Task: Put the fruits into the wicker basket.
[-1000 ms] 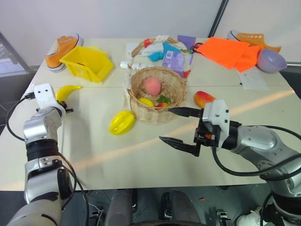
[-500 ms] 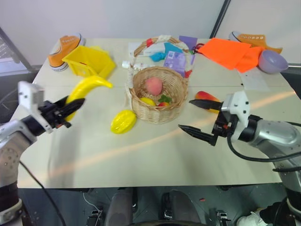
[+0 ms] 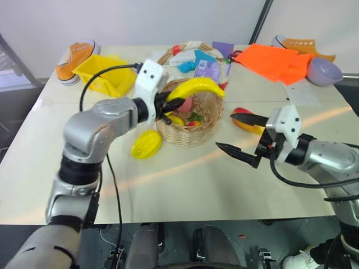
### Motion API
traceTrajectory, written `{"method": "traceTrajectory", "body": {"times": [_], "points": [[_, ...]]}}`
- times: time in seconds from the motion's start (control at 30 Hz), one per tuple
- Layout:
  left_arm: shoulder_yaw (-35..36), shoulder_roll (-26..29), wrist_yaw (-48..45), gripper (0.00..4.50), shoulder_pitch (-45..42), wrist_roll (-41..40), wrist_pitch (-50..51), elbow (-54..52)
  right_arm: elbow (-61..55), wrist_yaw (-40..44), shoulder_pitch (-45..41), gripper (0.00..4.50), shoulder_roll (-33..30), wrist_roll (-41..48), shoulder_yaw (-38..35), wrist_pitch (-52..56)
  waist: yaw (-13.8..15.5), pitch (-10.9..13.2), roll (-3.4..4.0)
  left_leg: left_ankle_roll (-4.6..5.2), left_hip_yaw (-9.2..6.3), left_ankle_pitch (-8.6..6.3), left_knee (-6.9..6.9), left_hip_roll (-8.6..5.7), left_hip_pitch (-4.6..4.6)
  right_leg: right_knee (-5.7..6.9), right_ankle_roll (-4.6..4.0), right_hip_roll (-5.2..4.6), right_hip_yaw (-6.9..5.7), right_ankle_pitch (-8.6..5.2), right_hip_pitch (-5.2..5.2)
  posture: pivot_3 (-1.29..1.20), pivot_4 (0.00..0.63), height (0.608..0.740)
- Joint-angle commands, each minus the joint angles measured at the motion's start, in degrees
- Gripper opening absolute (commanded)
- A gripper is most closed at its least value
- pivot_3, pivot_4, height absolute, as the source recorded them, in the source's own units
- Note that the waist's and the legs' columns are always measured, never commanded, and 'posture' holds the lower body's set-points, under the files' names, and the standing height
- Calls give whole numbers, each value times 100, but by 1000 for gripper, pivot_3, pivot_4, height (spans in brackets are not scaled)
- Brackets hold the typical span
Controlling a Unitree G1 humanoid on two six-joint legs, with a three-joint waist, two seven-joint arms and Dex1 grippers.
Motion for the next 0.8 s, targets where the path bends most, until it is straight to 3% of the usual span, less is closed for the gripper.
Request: {"method": "traceTrajectory", "body": {"times": [0.03,0.13,0.23,0.43,0.5,0.53,0.67,0.8], "points": [[-21,-51,64,1161,-196,242,11,96,-284,-119,22,4500,67,42,-67,-13,-6,0,0,-1,0,1,0,0,0,0,0,0,0,0,-1,0,150,715],[-4,39,-147,2125,-94,205,41,-33,-323,-176,43,4500,78,60,-82,16,-1,0,0,-9,-1,5,-1,2,0,0,0,1,0,0,-1,0,150,715],[437,173,-472,3576,96,-157,73,-336,-336,-195,56,4500,68,76,-87,25,-4,0,0,-9,0,5,0,1,0,0,0,-1,0,0,-1,0,150,715],[1388,1150,-1775,3576,1230,-862,-397,-1251,-254,-133,-13,4500,82,70,-13,-2,-46,2,4,-15,-2,8,-4,4,2,0,-2,1,1,-1,-2,0,150,715],[1689,1524,-2086,4453,1703,-1034,-455,-1421,-184,-92,-97,4500,94,62,40,-25,-34,2,4,-16,-1,8,-5,4,3,0,-2,0,1,-1,-2,0,150,715],[1799,1712,-2161,4486,1916,-1029,-460,-1439,-154,-70,-136,4500,96,62,59,-33,-30,2,5,-16,-2,8,-3,5,3,0,-2,0,0,-1,-1,0,150,715],[1830,2568,-2350,4486,2927,-305,-999,-1296,-65,81,-360,4500,93,89,200,-38,-4,4,8,3,-2,-3,0,3,3,0,-3,-3,1,0,0,0,150,715],[1455,2715,-2408,4486,3202,40,-1363,-1139,-117,173,-514,4500,90,160,278,27,29,5,10,13,-5,-11,0,2,0,-2,-4,-7,0,0,-1,0,150,715]]}}
